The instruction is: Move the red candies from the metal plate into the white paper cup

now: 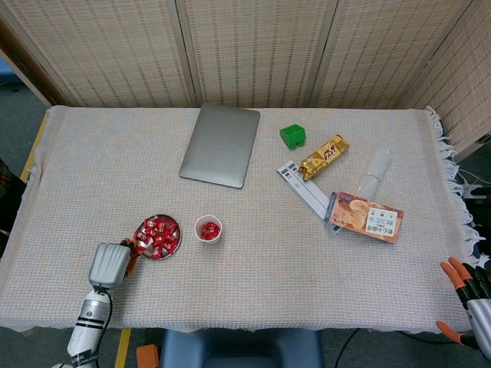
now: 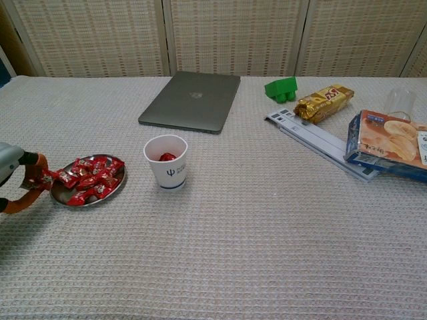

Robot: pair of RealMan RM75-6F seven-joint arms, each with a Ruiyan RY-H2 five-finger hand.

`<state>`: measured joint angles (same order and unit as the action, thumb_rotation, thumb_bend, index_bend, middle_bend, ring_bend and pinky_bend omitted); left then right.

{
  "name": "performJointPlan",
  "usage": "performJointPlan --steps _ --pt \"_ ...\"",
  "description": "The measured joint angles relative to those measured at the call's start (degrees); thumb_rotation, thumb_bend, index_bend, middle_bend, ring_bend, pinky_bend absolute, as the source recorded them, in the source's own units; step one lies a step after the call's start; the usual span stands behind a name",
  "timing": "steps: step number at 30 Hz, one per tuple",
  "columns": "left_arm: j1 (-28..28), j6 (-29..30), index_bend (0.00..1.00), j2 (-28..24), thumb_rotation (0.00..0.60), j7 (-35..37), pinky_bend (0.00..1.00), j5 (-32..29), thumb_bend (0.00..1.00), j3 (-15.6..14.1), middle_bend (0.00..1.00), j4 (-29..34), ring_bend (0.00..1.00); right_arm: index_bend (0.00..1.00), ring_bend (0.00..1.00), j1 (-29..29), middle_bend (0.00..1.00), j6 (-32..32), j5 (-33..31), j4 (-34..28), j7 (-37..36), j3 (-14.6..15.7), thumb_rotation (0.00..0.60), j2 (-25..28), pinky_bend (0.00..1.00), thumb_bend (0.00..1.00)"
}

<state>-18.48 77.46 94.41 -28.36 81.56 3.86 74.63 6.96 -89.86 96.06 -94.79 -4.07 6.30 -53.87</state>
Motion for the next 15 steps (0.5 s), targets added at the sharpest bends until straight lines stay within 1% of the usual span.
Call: performJointPlan --steps 4,7,10,15 --pt "-2.77 -0.93 0.68 -1.96 0.6 -3.97 1.0 0.53 0.47 2.31 0.72 8.11 0.79 0.0 0.0 -0.03 0.0 0.04 -0.49 -0.05 -0.2 -0.18 0.6 0.08 0.0 0.06" --pt "-5.65 -2.89 0.68 -2.21 0.6 -8.08 1.0 0.06 0.48 4.44 0.72 11.69 0.79 0.0 0.0 -0.12 0.0 0.28 -0.98 -0.06 -0.34 -0.33 0.6 0.14 0.0 0.06" --pt "-8.98 -5.76 0.68 -1.31 0.6 -11.94 1.0 -1.46 0.48 6.63 0.72 13.45 0.79 0.0 0.0 -0.23 0.0 0.6 -1.59 -0.11 -0.52 -0.51 0.6 0.21 0.0 0.06" --pt "-13.83 -9.62 0.68 2.42 0.6 -16.48 1.0 -4.77 0.48 9.37 0.72 13.22 0.79 0.0 0.0 -0.41 0.0 1.13 -2.92 -0.18 -0.7 -0.97 0.6 0.27 0.0 0.06"
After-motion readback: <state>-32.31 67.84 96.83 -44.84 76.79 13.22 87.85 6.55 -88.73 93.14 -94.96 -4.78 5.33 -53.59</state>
